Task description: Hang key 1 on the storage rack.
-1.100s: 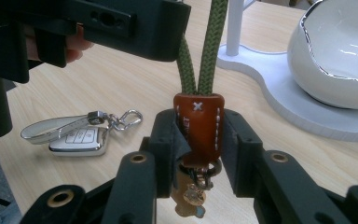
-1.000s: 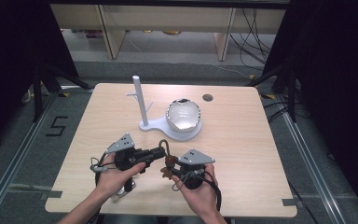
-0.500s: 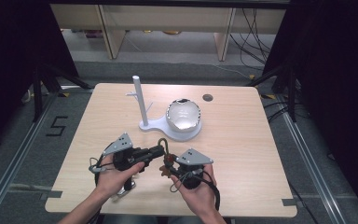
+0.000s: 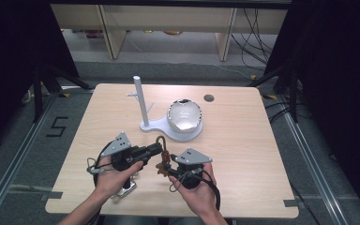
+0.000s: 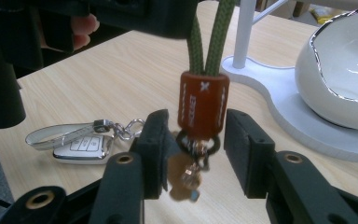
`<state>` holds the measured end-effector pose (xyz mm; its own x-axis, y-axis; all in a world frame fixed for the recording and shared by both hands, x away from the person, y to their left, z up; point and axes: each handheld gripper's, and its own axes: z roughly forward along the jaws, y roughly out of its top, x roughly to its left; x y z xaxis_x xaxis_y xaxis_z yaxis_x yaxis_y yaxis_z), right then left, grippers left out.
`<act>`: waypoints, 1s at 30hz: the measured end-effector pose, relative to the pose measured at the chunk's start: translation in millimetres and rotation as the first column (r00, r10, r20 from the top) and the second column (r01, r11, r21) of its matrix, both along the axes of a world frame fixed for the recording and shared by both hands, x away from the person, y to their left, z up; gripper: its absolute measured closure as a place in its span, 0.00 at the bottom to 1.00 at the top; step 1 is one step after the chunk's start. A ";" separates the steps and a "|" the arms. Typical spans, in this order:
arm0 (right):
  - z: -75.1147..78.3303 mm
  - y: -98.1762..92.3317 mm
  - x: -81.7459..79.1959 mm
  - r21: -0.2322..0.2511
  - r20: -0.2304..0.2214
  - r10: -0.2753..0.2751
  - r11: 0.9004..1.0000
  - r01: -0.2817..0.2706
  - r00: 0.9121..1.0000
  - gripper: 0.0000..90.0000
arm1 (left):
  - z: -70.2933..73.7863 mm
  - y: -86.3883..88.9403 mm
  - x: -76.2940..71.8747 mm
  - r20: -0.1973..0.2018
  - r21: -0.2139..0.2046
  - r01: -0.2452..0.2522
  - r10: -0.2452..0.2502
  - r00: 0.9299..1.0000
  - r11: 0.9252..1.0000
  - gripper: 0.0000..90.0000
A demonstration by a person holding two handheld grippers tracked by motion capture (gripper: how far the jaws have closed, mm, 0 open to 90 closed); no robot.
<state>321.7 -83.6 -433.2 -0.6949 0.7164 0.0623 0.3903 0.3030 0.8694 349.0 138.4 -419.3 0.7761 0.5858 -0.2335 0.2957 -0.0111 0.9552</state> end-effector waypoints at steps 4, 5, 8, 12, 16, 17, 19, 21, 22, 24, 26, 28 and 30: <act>1.1 -2.0 -1.1 0.007 -0.009 -0.002 1.000 0.002 1.000 0.64 | 2.3 6.7 3.1 0.022 0.029 -0.044 0.043 0.999 0.999 0.94; 1.4 -3.6 -1.3 0.002 -0.003 -0.004 1.000 0.004 1.000 0.64 | 2.5 8.5 4.2 0.025 0.033 -0.059 0.059 0.998 0.998 0.94; 1.2 -10.0 -3.2 0.007 -0.003 -0.010 1.000 0.010 1.000 0.63 | 1.8 16.9 10.7 0.030 0.045 -0.103 0.102 0.994 0.994 0.94; -1.4 -17.6 -4.4 0.018 0.002 -0.020 1.000 0.020 1.000 0.64 | -2.4 28.6 20.8 0.018 0.045 -0.158 0.157 0.987 0.986 0.94; -2.1 -27.5 -6.4 0.007 0.006 -0.036 0.999 0.036 0.999 0.64 | -6.5 41.5 30.9 0.013 0.044 -0.211 0.211 0.977 0.976 0.94; -2.3 -29.4 -7.4 0.013 -0.003 -0.045 0.999 0.045 0.999 0.64 | -6.6 44.6 33.0 0.016 0.047 -0.221 0.220 0.975 0.974 0.94; -2.9 -33.2 -8.2 0.031 -0.005 -0.052 0.998 0.052 0.999 0.64 | -5.8 50.6 36.5 0.027 0.059 -0.245 0.243 0.970 0.968 0.94; -3.0 -37.8 -9.0 0.024 0.004 -0.069 0.997 0.068 0.998 0.64 | -4.3 55.0 39.6 0.028 0.060 -0.267 0.266 0.964 0.962 0.94; -3.0 -39.7 -9.1 0.027 -0.002 -0.065 0.998 0.065 0.998 0.64 | -3.3 58.4 42.2 0.030 0.061 -0.280 0.278 0.960 0.958 0.94; -3.5 -45.0 -9.8 0.013 -0.002 -0.079 0.997 0.079 0.997 0.64 | -2.1 63.2 46.5 0.037 0.067 -0.302 0.300 0.953 0.951 0.94; -5.8 -48.6 -10.3 0.023 -0.008 -0.087 0.996 0.087 0.996 0.64 | -1.6 67.4 50.7 0.033 0.064 -0.319 0.317 0.948 0.946 0.94; -7.0 -51.2 -11.3 0.033 -0.017 -0.091 0.995 0.092 0.996 0.64 | -1.5 70.3 54.0 0.036 0.065 -0.331 0.329 0.944 0.941 0.94; -8.1 -55.8 -11.8 0.018 -0.013 -0.105 0.994 0.105 0.994 0.64 | -1.4 72.4 57.3 0.034 0.067 -0.346 0.345 0.938 0.936 0.94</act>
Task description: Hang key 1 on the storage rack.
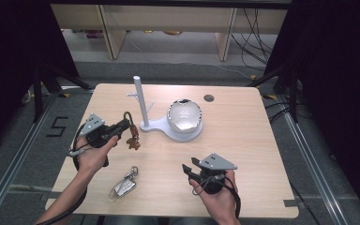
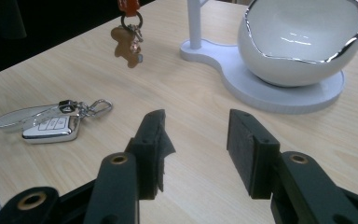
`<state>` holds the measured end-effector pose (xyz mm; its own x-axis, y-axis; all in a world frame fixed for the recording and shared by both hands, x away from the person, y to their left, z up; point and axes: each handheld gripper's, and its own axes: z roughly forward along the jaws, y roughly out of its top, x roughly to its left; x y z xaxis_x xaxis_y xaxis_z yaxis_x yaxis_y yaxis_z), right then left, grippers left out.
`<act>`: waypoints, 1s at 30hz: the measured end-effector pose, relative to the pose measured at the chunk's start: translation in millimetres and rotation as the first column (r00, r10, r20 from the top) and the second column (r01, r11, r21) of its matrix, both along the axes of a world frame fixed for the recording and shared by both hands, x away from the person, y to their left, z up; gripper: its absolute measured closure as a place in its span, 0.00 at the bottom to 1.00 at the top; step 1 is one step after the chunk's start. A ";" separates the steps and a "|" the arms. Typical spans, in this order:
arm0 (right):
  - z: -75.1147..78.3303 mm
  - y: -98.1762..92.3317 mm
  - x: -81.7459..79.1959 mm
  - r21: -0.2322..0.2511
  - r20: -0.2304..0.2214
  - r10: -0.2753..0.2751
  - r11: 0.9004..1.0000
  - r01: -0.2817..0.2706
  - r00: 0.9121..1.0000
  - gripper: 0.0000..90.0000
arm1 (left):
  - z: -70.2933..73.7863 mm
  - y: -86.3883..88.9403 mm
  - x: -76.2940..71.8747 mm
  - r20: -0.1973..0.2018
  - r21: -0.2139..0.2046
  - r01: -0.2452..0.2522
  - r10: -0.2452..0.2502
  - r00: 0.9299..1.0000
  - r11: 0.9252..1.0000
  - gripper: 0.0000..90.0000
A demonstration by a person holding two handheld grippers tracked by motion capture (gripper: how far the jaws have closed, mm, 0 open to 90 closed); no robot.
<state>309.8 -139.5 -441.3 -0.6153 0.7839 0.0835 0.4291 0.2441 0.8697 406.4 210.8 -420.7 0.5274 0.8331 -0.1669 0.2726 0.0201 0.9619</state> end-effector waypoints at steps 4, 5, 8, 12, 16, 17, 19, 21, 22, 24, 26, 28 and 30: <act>-2.5 -4.4 -1.0 0.026 -0.016 -0.016 1.000 0.017 1.000 0.64 | 0.7 2.6 6.7 0.002 0.013 -0.025 0.025 1.000 1.000 0.94; -3.4 -6.3 0.5 0.015 0.008 -0.007 1.000 0.007 1.000 0.64 | 0.7 2.7 8.7 0.003 0.010 -0.031 0.031 1.000 0.999 0.94; -3.7 -8.9 -1.0 0.015 -0.007 -0.016 1.000 0.016 1.000 0.64 | 1.2 4.2 15.3 0.004 0.016 -0.050 0.050 0.999 0.999 0.94; -5.5 -10.4 -1.4 0.015 -0.008 -0.024 1.000 0.024 1.000 0.64 | 3.3 5.9 22.8 0.007 0.026 -0.073 0.073 0.997 0.997 0.94; -5.6 -9.9 -1.3 0.017 -0.006 -0.020 1.000 0.020 1.000 0.64 | 5.8 5.8 30.5 0.006 0.039 -0.088 0.088 0.996 0.995 0.94; -5.6 -9.9 -1.3 0.017 -0.006 -0.020 1.000 0.020 1.000 0.64 | 6.4 5.8 31.9 0.007 0.042 -0.090 0.089 0.996 0.995 0.94; -5.5 -9.3 -1.2 0.019 -0.005 -0.015 1.000 0.015 1.000 0.64 | 8.4 5.2 35.1 0.007 0.048 -0.098 0.098 0.995 0.994 0.94; -5.6 -8.7 -1.4 0.026 -0.015 -0.011 1.000 0.012 1.000 0.64 | 9.1 4.4 37.9 0.016 0.046 -0.101 0.101 0.995 0.994 0.94; -5.6 -8.7 -1.5 0.027 -0.014 -0.011 1.000 0.012 1.000 0.64 | 9.3 3.9 39.7 0.020 0.047 -0.103 0.102 0.995 0.994 0.94; -5.4 -8.7 -1.8 0.025 -0.020 -0.013 1.000 0.013 1.000 0.64 | 9.7 3.8 41.9 0.013 0.056 -0.108 0.108 0.994 0.993 0.94; -5.3 -8.5 -2.0 0.037 -0.031 -0.015 0.999 0.016 0.999 0.64 | 10.1 3.5 43.5 0.009 0.061 -0.112 0.112 0.994 0.992 0.94; -5.1 -8.7 -2.0 0.036 -0.031 -0.015 0.999 0.016 0.999 0.64 | 11.2 2.9 45.7 0.014 0.069 -0.115 0.115 0.993 0.991 0.94; -5.0 -8.6 -1.8 0.037 -0.032 -0.016 0.999 0.017 0.999 0.64 | 12.4 2.6 47.4 0.016 0.074 -0.118 0.117 0.993 0.990 0.94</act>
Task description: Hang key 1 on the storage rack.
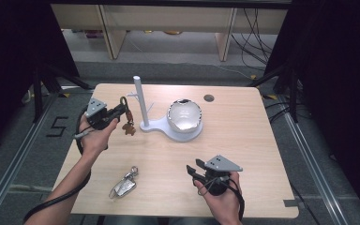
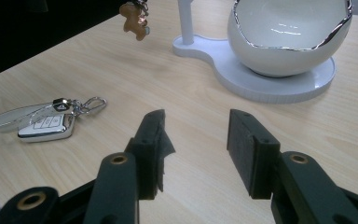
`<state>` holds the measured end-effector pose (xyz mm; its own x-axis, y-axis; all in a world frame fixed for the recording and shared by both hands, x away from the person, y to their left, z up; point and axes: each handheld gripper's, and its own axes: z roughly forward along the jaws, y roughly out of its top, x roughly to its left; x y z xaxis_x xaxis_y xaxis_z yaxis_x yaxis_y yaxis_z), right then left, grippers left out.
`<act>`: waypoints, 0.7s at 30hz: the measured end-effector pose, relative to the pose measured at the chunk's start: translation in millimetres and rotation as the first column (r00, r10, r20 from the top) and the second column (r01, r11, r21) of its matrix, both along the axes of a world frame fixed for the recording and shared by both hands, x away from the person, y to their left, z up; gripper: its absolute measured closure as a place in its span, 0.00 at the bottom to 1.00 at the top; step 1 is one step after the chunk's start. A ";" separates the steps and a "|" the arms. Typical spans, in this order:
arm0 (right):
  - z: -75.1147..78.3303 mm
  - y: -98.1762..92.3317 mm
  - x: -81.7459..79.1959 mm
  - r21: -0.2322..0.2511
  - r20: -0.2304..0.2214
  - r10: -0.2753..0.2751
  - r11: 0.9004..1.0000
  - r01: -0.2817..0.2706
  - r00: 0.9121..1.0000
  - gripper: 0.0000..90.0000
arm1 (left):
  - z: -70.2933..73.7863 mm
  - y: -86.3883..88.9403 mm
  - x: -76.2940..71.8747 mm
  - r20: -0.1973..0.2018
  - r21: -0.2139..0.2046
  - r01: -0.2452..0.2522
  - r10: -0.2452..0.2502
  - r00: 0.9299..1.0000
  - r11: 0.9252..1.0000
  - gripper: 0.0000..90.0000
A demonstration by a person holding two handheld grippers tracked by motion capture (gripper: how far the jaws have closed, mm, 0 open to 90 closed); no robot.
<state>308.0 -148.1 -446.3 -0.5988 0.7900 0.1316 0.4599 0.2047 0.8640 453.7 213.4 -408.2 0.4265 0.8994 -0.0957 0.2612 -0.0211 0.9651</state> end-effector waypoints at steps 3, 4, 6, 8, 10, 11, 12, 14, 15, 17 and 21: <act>-0.5 0.1 1.1 -0.010 0.017 0.010 1.000 -0.010 1.000 0.64 | 1.9 -1.7 3.0 0.004 0.015 -0.004 0.004 1.000 1.000 0.94; 0.2 0.3 0.1 -0.011 0.002 0.005 1.000 -0.005 1.000 0.64 | 2.2 -2.3 3.7 0.005 0.018 -0.005 0.005 1.000 1.000 0.94; -0.7 1.7 0.7 0.001 0.005 0.010 1.000 -0.010 1.000 0.64 | 2.9 -3.5 5.7 0.009 0.029 -0.006 0.006 1.000 1.000 0.94; -0.7 1.9 0.7 0.003 0.002 0.014 1.000 -0.014 1.000 0.64 | 3.5 -3.9 7.6 0.007 0.038 -0.011 0.011 1.000 0.999 0.94; -1.4 2.1 1.0 0.007 0.006 0.018 1.000 -0.018 1.000 0.64 | 3.8 -4.0 9.4 0.007 0.039 -0.016 0.015 1.000 0.999 0.94; -1.4 2.1 1.0 0.007 0.006 0.018 1.000 -0.018 1.000 0.64 | 4.1 -4.4 9.9 0.009 0.036 -0.018 0.018 1.000 0.999 0.94; -0.9 1.8 0.8 0.000 0.008 0.018 1.000 -0.018 1.000 0.64 | 5.0 -5.0 9.8 0.009 0.037 -0.018 0.018 1.000 0.999 0.94; -1.7 1.8 0.5 0.009 0.003 0.007 1.000 -0.007 1.000 0.64 | 6.9 -6.8 9.3 0.015 0.037 -0.017 0.017 1.000 0.999 0.94; -1.8 1.8 0.5 0.008 0.003 0.006 1.000 -0.007 1.000 0.64 | 8.0 -7.5 9.3 0.019 0.041 -0.017 0.016 1.000 0.999 0.94; -1.6 2.5 -0.3 0.015 -0.011 0.000 1.000 0.000 1.000 0.64 | 10.0 -8.7 9.4 0.026 0.047 -0.020 0.019 1.000 0.999 0.94; -1.7 2.8 -0.4 0.016 -0.011 0.001 1.000 -0.001 1.000 0.64 | 12.3 -11.8 7.6 0.037 0.055 -0.021 0.019 0.999 0.998 0.94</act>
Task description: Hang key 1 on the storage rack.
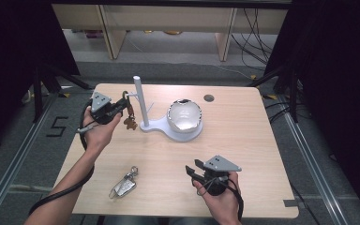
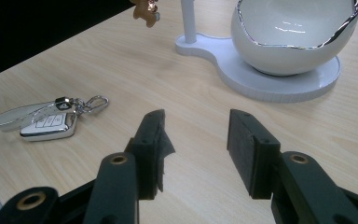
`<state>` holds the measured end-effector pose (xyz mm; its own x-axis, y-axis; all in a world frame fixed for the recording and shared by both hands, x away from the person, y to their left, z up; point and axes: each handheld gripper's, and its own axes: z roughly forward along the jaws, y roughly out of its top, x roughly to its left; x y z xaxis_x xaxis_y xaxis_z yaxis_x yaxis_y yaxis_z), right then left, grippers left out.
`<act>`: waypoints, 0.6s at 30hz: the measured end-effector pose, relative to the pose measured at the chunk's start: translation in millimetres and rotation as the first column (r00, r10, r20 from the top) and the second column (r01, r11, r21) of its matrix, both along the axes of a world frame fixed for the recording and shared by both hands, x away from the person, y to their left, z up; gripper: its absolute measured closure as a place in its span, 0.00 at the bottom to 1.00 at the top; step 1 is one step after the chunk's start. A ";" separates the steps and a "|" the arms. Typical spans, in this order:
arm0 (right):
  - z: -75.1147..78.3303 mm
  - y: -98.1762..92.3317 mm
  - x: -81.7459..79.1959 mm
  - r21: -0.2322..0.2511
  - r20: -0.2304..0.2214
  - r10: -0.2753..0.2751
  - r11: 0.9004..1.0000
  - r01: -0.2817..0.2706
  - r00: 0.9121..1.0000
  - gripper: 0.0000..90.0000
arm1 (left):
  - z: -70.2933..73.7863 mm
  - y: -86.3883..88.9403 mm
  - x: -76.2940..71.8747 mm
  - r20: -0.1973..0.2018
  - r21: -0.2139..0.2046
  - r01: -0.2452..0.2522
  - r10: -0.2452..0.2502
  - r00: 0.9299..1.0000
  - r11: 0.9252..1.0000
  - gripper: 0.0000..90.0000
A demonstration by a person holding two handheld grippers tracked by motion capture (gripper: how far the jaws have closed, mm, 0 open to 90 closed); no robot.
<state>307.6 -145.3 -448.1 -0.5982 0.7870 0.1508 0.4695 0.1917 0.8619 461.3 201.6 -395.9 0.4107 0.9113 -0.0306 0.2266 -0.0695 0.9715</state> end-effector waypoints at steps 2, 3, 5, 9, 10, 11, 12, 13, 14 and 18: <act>0.3 -1.4 0.9 -0.009 0.010 0.005 1.000 -0.005 1.000 0.64 | 1.0 -1.1 -0.8 0.005 0.005 -0.002 0.002 1.000 1.000 0.94; 0.2 -1.8 1.0 -0.018 0.021 -0.005 1.000 0.006 1.000 0.64 | 1.3 -1.8 -0.9 0.007 0.006 -0.003 0.003 1.000 1.000 0.94; 0.4 -2.5 1.9 -0.027 0.025 0.002 1.000 -0.001 1.000 0.64 | 1.9 -3.8 -1.5 0.000 0.006 -0.004 0.004 1.000 1.000 0.93; 0.6 -1.4 1.0 -0.016 0.006 0.002 1.000 -0.002 1.000 0.64 | 3.6 -7.8 -3.3 0.019 0.045 -0.010 0.009 1.000 0.999 0.93; 0.8 -1.6 0.9 -0.019 0.004 0.002 1.000 -0.002 1.000 0.64 | 3.5 -9.2 -3.9 0.023 0.052 -0.012 0.011 1.000 0.999 0.93; 0.9 -1.7 1.0 -0.020 0.003 0.002 1.000 -0.002 1.000 0.63 | 3.3 -10.1 -4.4 0.027 0.059 -0.014 0.013 1.000 0.998 0.93; 0.8 -1.7 1.1 -0.019 0.004 0.002 1.000 -0.002 1.000 0.64 | 2.8 -11.2 -4.9 0.033 0.076 -0.016 0.013 0.999 0.997 0.93; 1.3 -2.1 0.8 -0.026 0.000 -0.002 1.000 0.002 1.000 0.63 | 2.3 -11.9 -5.2 0.035 0.085 -0.016 0.013 0.999 0.996 0.93; 1.3 -2.1 0.8 -0.026 0.000 -0.002 1.000 0.002 1.000 0.63 | 1.9 -12.5 -5.1 0.038 0.087 -0.018 0.014 0.999 0.996 0.93; -0.3 -2.0 2.7 -0.018 0.013 0.014 1.000 -0.013 1.000 0.63 | 0.4 -14.5 -4.4 0.040 0.121 -0.016 0.011 0.999 0.993 0.93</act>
